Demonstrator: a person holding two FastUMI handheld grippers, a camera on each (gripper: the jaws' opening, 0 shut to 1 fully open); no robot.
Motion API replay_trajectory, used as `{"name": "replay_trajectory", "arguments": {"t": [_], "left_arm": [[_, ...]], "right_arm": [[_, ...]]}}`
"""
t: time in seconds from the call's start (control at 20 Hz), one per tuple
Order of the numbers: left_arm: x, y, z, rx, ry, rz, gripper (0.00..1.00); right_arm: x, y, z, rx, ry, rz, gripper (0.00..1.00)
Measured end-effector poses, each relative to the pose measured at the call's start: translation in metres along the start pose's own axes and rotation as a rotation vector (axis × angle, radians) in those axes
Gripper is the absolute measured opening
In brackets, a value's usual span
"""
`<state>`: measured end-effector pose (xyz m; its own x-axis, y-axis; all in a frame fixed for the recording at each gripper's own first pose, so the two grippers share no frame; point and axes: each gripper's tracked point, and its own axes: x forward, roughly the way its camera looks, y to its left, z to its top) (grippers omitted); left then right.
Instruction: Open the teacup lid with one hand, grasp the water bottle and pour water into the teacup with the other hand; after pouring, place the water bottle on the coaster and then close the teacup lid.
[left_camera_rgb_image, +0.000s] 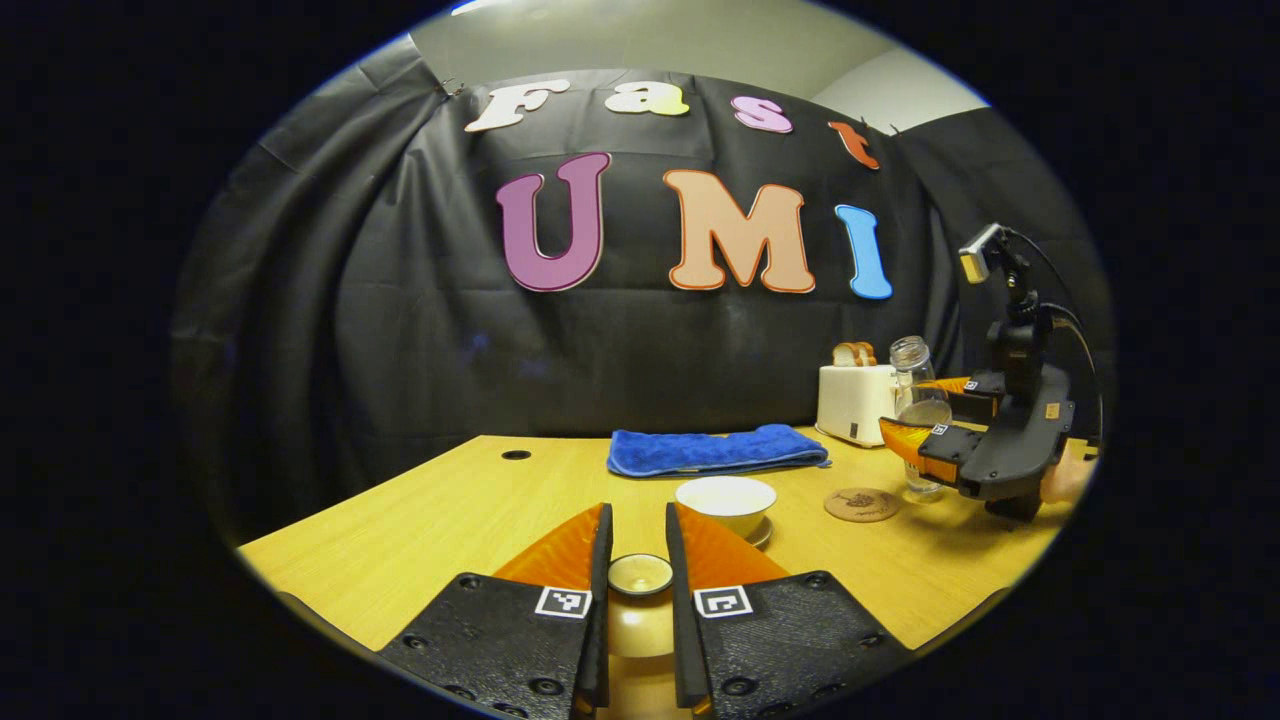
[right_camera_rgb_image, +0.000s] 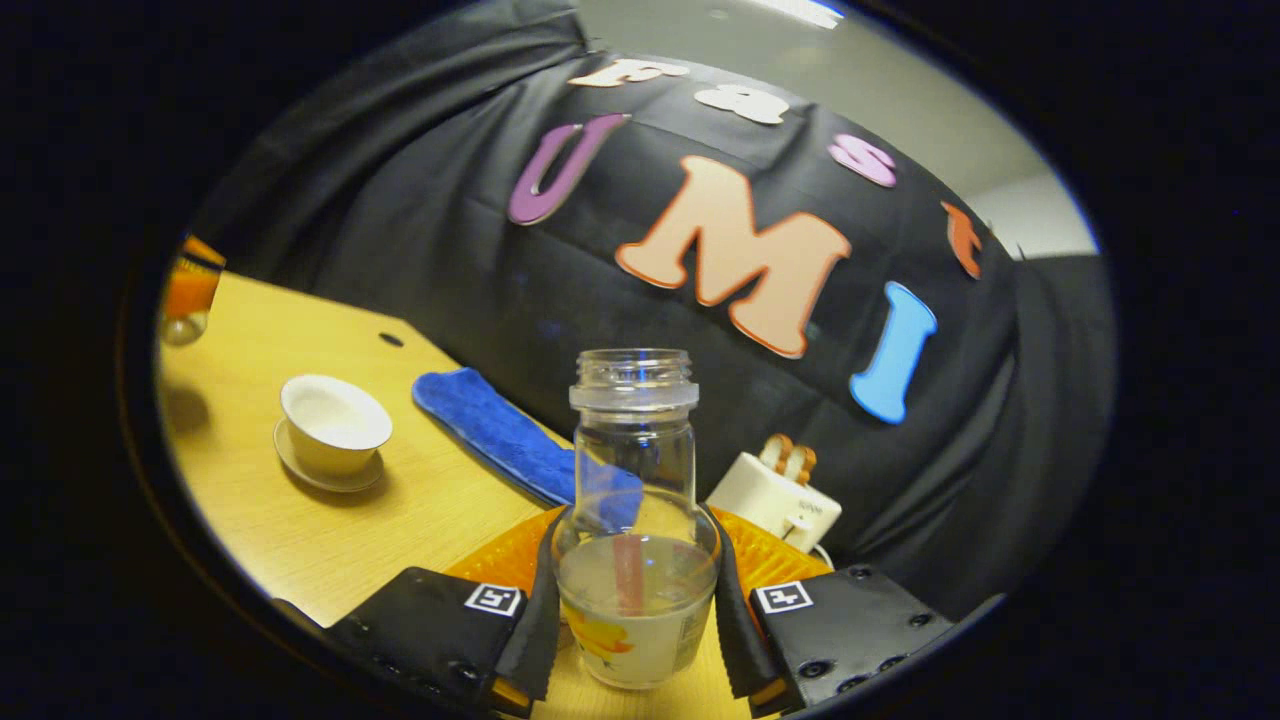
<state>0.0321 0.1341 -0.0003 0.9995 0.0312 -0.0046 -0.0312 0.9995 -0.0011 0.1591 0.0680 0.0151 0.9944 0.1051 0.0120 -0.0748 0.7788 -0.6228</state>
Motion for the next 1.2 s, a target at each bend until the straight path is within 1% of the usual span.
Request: {"name": "replay_trajectory", "arguments": {"t": [0.1,0.2,0.3,0.35,0.45,0.6,0.7,0.75,0.8,0.95,1.2], "left_arm": [[-0.003,0.015,0.000,0.000,0.001,0.021,0.23],[-0.005,0.026,-0.001,0.000,0.001,0.038,0.23],[-0.005,0.030,-0.001,0.000,0.003,0.041,0.23],[-0.006,0.030,-0.001,-0.001,0.002,0.039,0.23],[-0.006,0.030,0.000,0.000,0.003,0.037,0.23],[-0.005,0.030,-0.001,-0.001,0.003,0.032,0.23],[-0.006,0.029,-0.001,-0.001,0.004,0.032,0.23],[-0.005,0.029,-0.001,-0.003,0.004,0.032,0.24],[-0.006,0.029,-0.001,-0.002,0.004,0.032,0.23],[-0.005,0.029,-0.001,-0.002,0.004,0.032,0.23],[-0.006,0.029,-0.001,-0.002,0.004,0.032,0.23]], "right_arm": [[0.010,0.021,0.006,-0.170,0.002,0.042,0.70],[0.016,0.044,0.004,-0.347,0.012,0.087,0.70],[0.021,0.062,0.001,-0.515,0.015,0.116,0.70],[0.023,0.069,0.001,-0.580,0.022,0.127,0.69],[0.027,0.082,-0.010,-0.663,0.034,0.165,0.68],[0.033,0.087,-0.016,-0.776,0.050,0.188,0.68],[0.033,0.090,-0.013,-0.846,0.044,0.192,0.68],[0.033,0.092,-0.010,-0.875,0.036,0.196,0.68],[0.033,0.094,-0.007,-0.906,0.027,0.201,0.68],[0.029,0.097,0.003,-0.995,-0.007,0.201,0.68],[0.037,0.099,0.016,-1.094,-0.035,0.195,0.70]]}}
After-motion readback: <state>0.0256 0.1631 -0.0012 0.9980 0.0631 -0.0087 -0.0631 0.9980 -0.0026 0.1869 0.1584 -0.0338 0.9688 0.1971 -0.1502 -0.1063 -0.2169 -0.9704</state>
